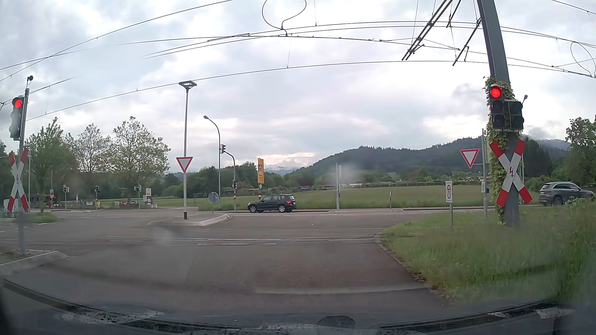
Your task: Follow the waypoints while adhering to traffic rules and regulations
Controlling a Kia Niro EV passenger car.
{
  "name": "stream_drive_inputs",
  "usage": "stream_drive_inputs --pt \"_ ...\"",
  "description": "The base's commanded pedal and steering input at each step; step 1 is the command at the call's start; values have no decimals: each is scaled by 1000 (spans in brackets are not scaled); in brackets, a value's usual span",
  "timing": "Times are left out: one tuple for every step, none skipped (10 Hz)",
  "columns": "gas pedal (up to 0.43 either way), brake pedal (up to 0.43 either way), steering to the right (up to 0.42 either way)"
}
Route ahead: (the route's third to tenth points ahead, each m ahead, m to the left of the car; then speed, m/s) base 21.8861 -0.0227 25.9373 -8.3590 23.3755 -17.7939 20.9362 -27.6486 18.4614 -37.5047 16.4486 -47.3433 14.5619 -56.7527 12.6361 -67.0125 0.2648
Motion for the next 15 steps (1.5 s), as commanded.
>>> stream_drive_inputs --pt "0 128 -67" --pt "0 128 -72" --pt "0 128 -72" --pt "0 128 -68" --pt "0 140 -61" --pt "0 140 -58" --pt "0 152 -57" --pt "0 171 -58" --pt "0 195 -58" --pt "0 213 -58" --pt "0 226 -58" --pt "0 238 -58" --pt "0 256 -58" --pt "0 256 -58" --pt "0 256 -58"
